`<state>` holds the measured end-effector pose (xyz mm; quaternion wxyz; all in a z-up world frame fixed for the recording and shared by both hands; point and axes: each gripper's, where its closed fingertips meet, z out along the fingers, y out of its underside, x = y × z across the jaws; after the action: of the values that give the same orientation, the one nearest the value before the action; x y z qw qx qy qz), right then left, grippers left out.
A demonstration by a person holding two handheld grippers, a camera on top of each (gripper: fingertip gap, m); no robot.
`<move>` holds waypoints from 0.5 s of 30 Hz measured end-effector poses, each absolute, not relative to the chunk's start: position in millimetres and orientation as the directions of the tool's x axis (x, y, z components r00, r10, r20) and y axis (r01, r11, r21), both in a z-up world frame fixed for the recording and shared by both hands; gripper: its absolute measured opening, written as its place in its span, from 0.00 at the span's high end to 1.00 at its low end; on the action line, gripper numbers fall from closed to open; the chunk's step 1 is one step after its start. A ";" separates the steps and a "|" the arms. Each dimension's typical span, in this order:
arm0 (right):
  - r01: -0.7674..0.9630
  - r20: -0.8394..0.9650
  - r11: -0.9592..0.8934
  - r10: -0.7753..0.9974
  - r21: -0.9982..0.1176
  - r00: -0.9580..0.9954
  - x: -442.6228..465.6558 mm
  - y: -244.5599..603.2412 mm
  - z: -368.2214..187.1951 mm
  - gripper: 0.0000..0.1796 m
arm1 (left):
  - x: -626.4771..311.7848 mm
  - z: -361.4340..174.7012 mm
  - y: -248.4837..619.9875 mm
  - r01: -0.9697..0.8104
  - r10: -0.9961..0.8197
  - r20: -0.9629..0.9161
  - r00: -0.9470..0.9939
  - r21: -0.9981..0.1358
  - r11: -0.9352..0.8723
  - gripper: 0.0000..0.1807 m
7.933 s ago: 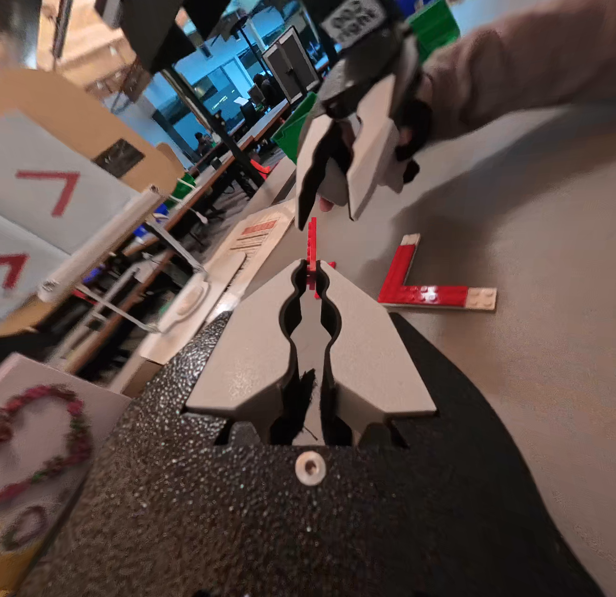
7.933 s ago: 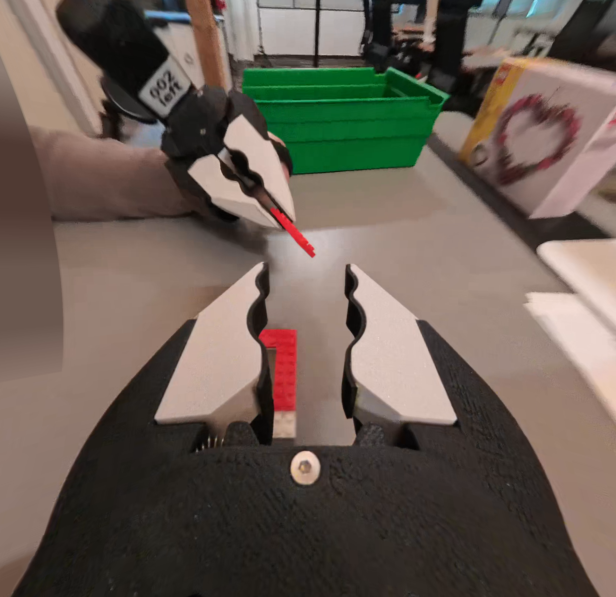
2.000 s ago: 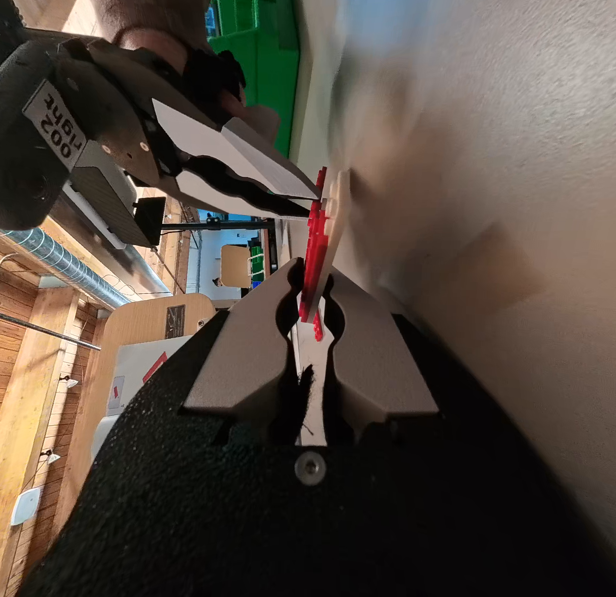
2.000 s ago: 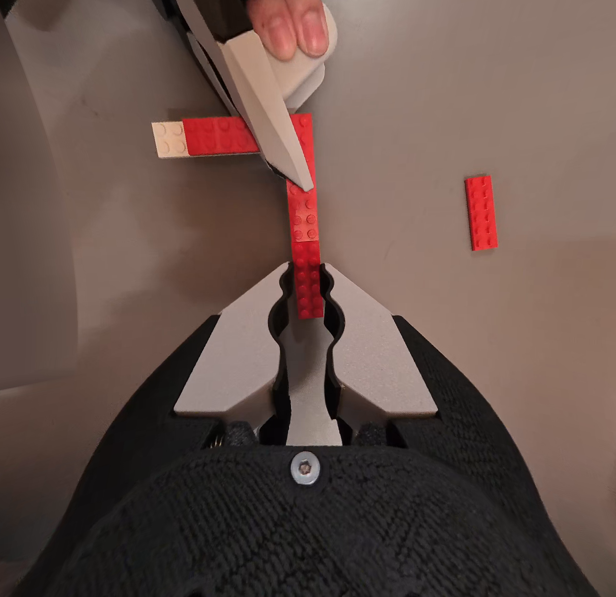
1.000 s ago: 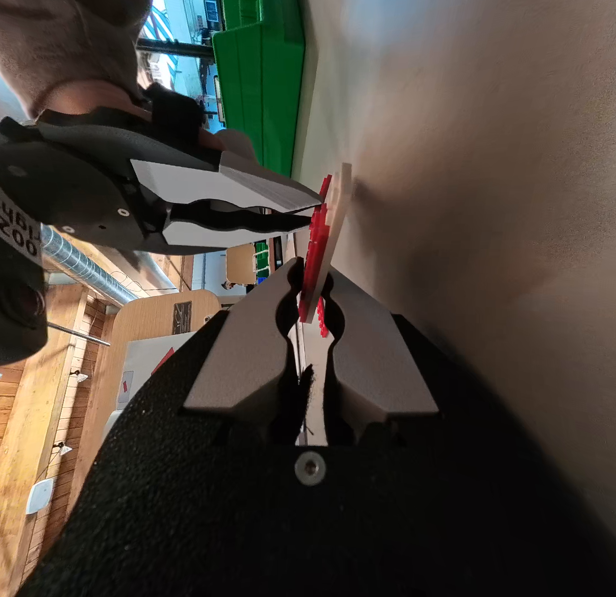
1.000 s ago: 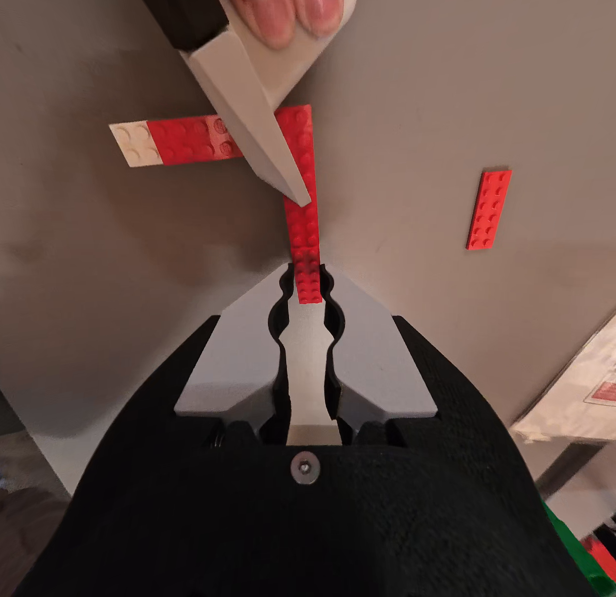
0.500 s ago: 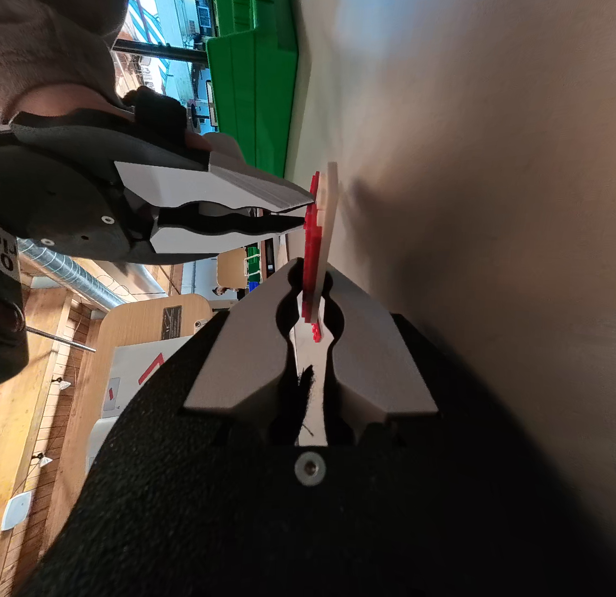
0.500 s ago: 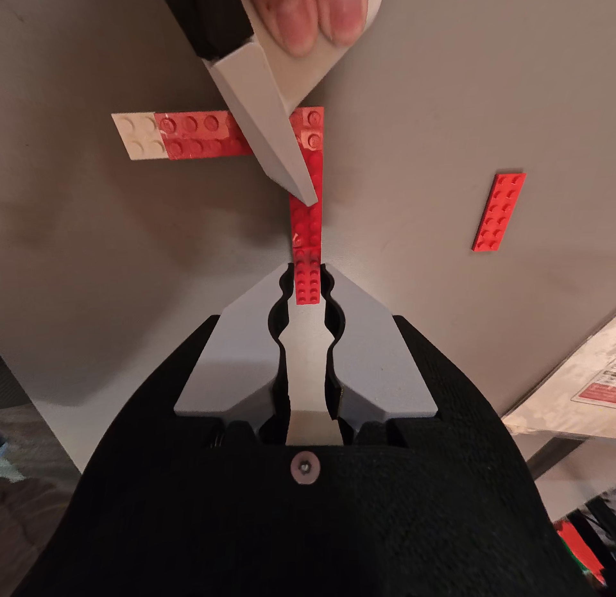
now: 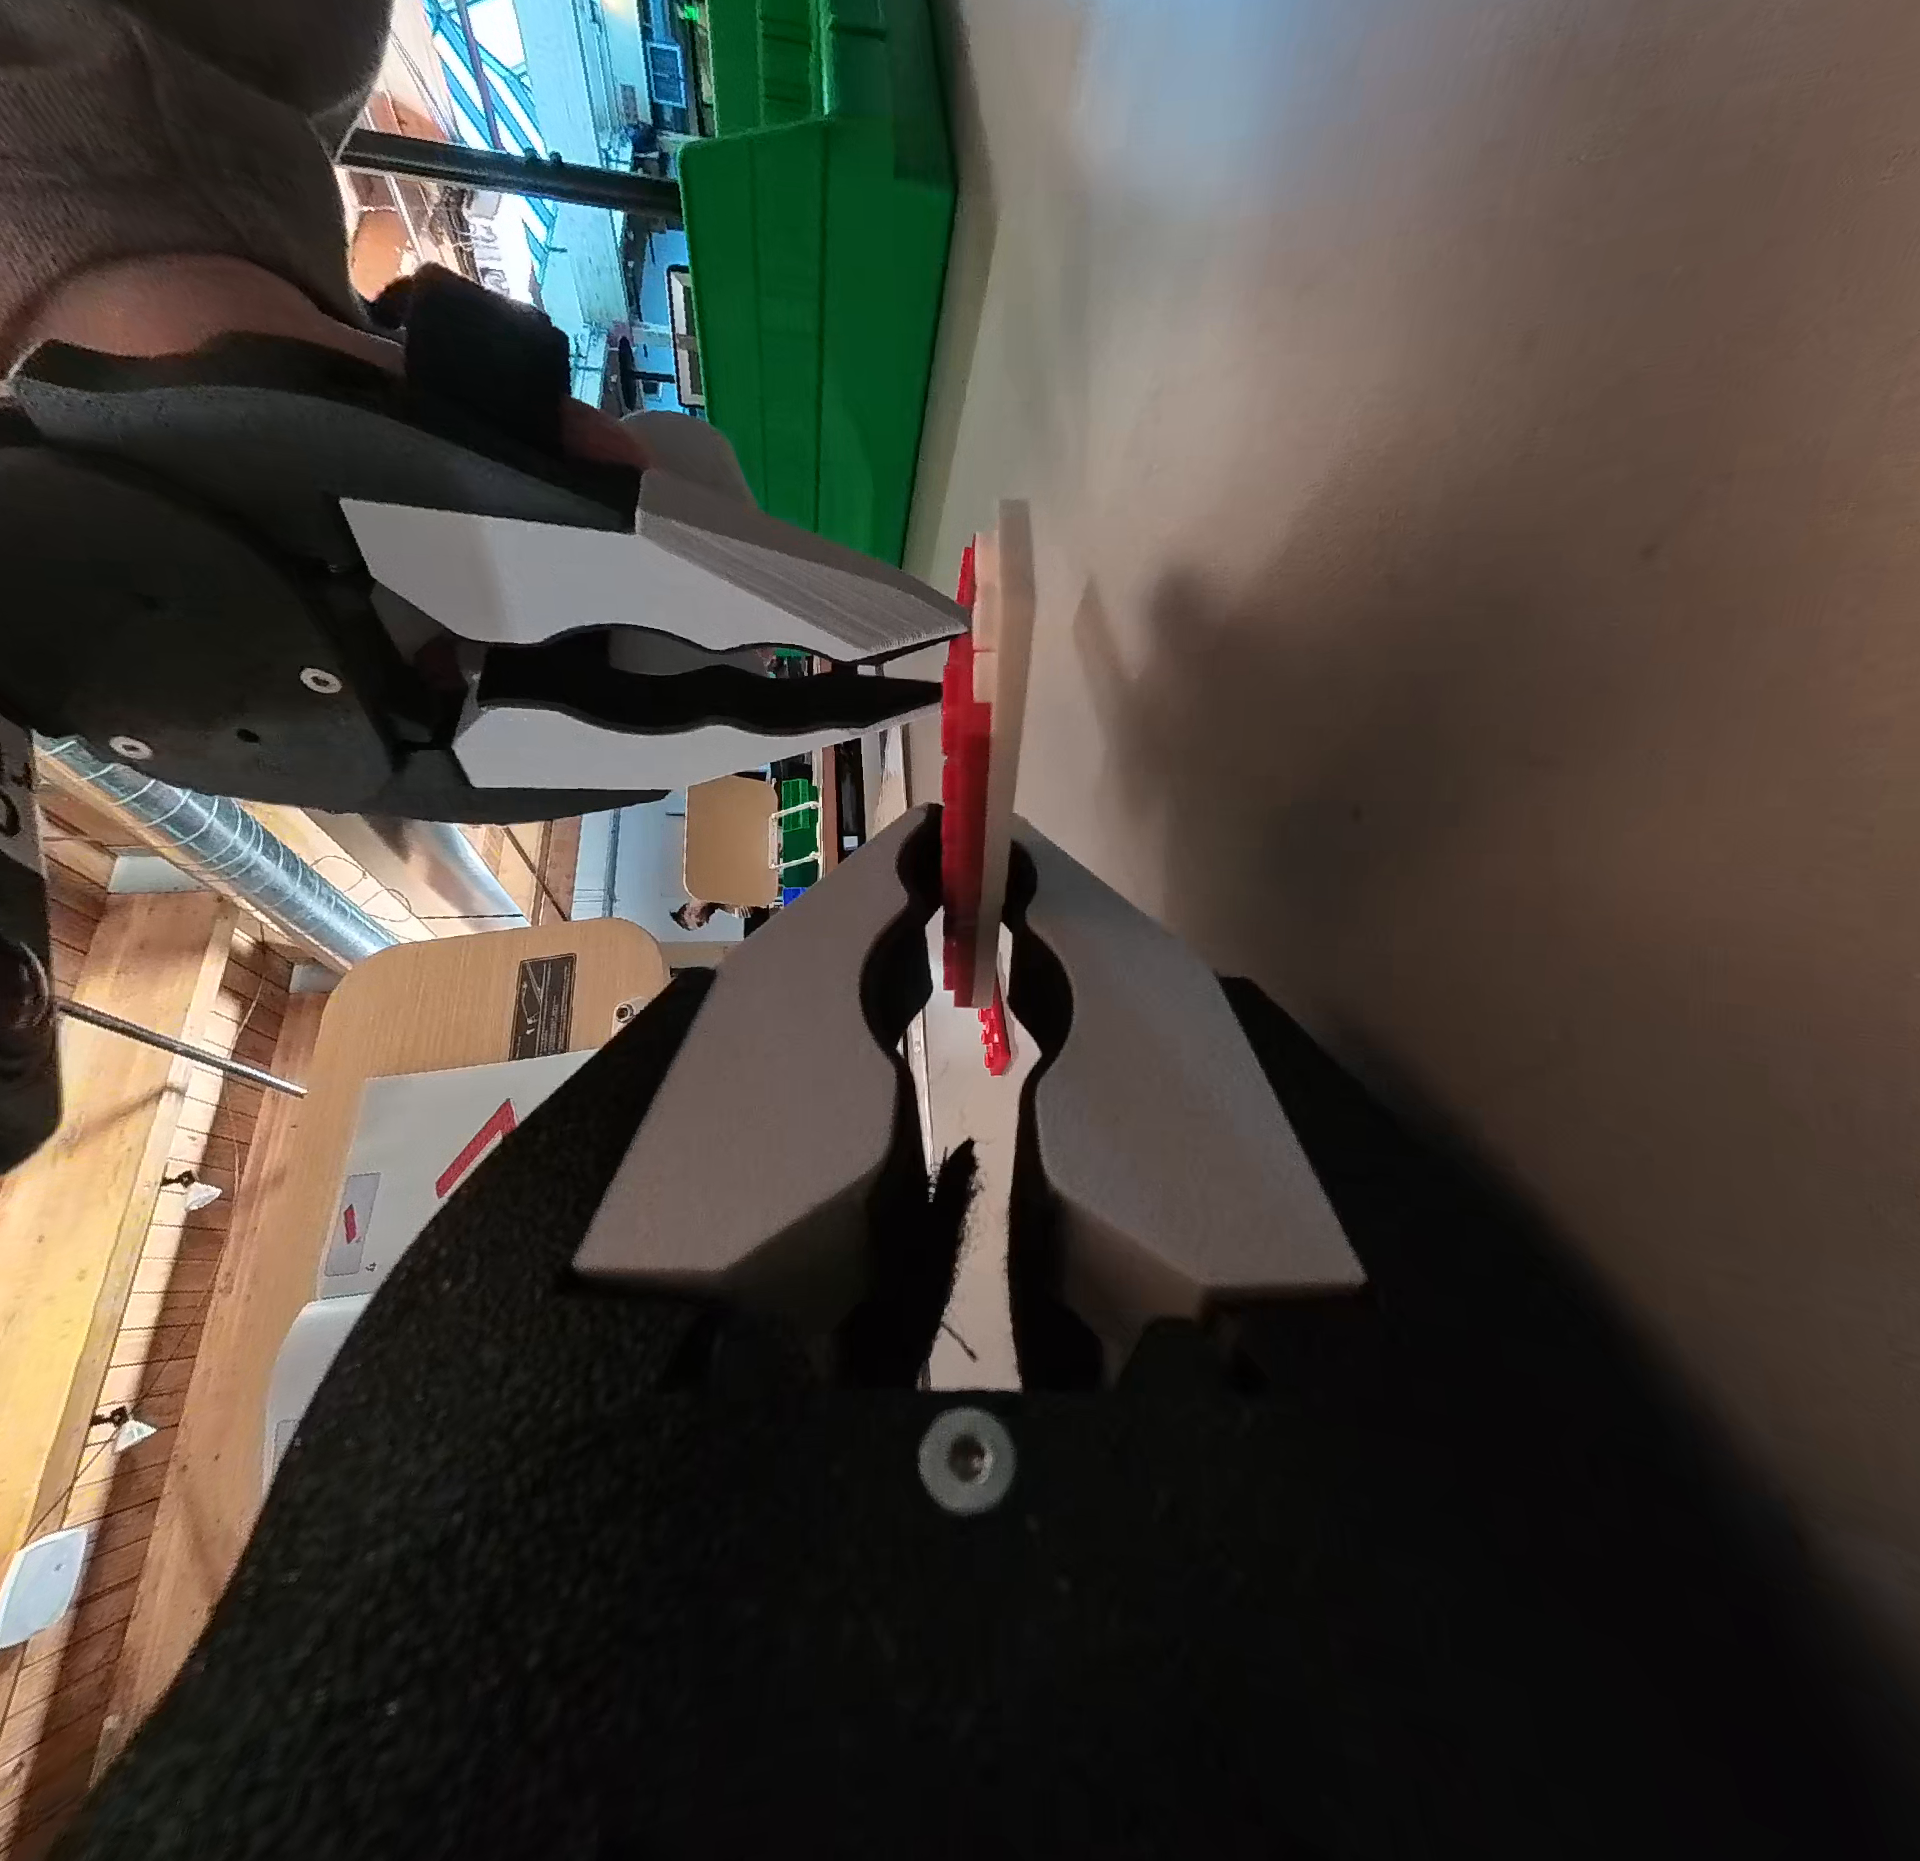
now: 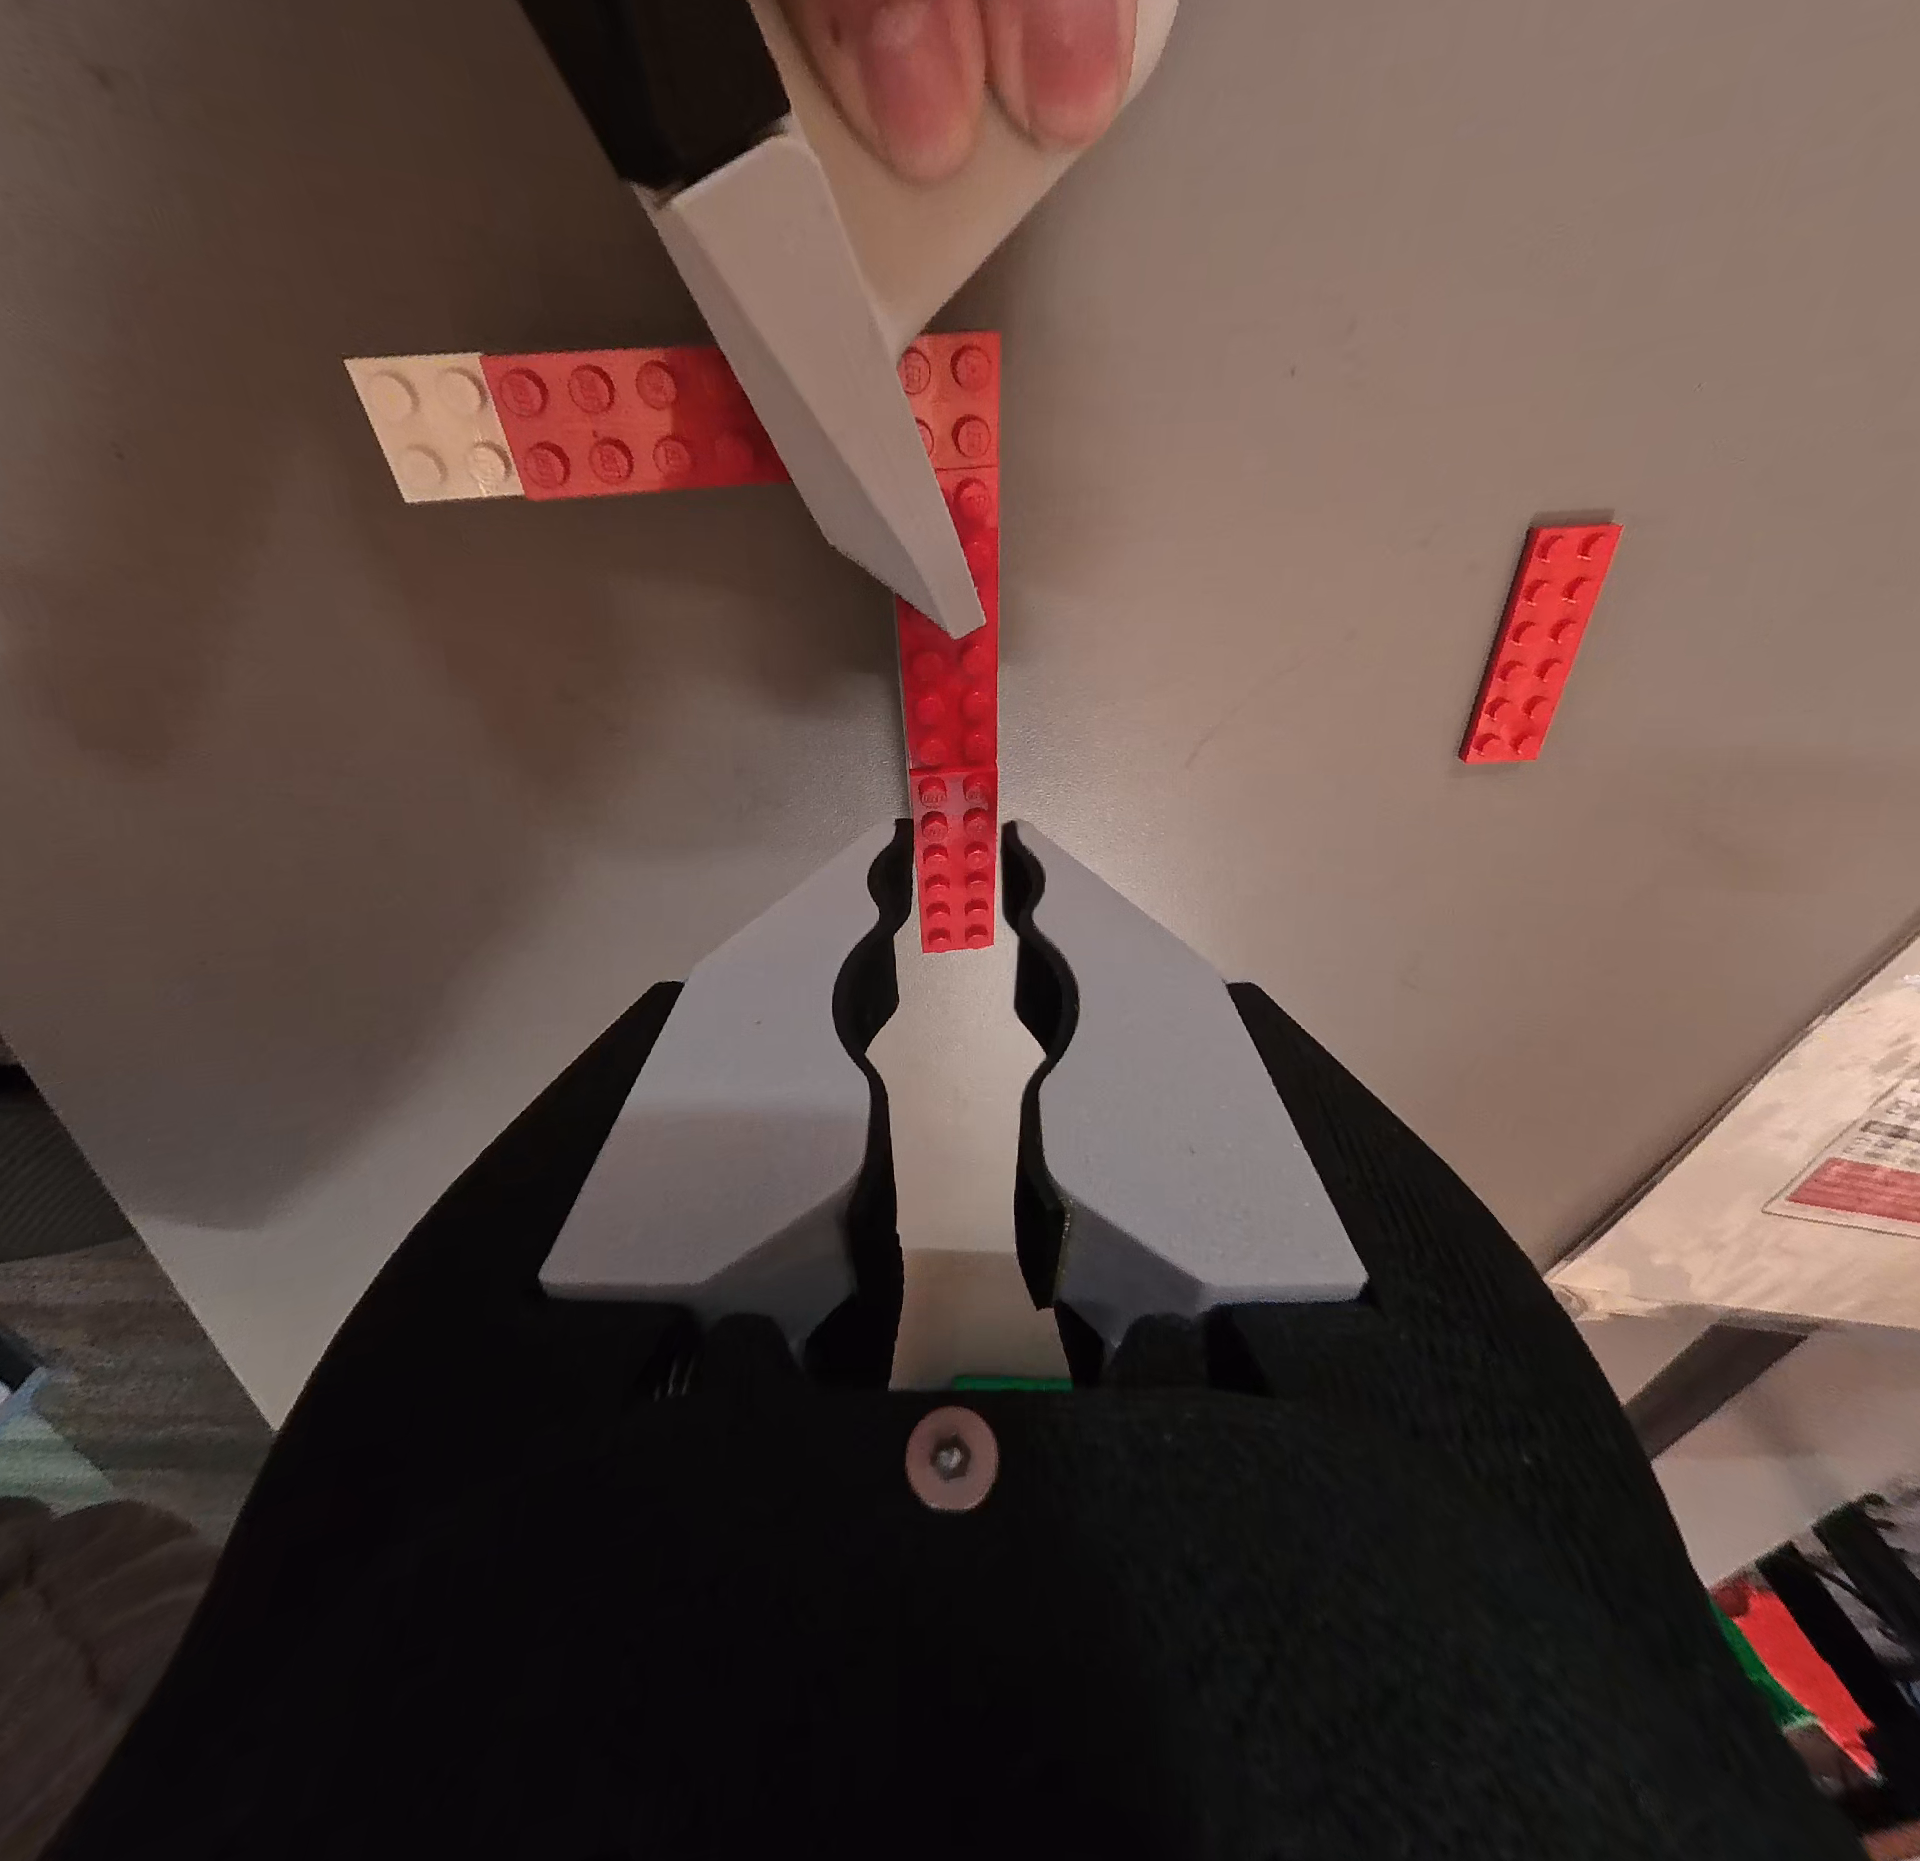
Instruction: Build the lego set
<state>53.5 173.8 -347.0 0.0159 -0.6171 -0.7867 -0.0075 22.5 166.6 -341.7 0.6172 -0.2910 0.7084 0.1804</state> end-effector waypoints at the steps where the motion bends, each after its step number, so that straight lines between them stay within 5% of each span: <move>1: 0.971 0.037 0.238 0.971 -0.009 -0.238 53.3 173.8 -346.7 0.92 | 22.6 -341.6 166.6 -0.634 -0.189 -0.980 -0.068 -0.104 0.766 0.97; 9: 0.970 0.083 0.240 0.968 -0.041 -0.236 52.0 174.7 -339.7 0.85 | 21.9 -340.3 166.8 -0.635 -0.201 -0.978 -0.054 -0.122 0.763 0.96; 15: 0.902 0.418 0.340 0.884 -0.267 -0.209 32.8 181.0 -320.4 0.69 | 16.1 -330.1 175.2 -0.654 -0.242 -0.970 0.033 -0.203 0.728 0.97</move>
<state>32.8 181.0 -320.4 0.2563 -0.5742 -0.7774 -0.0173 16.1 175.2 -330.1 0.6376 -0.3312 0.6764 0.1618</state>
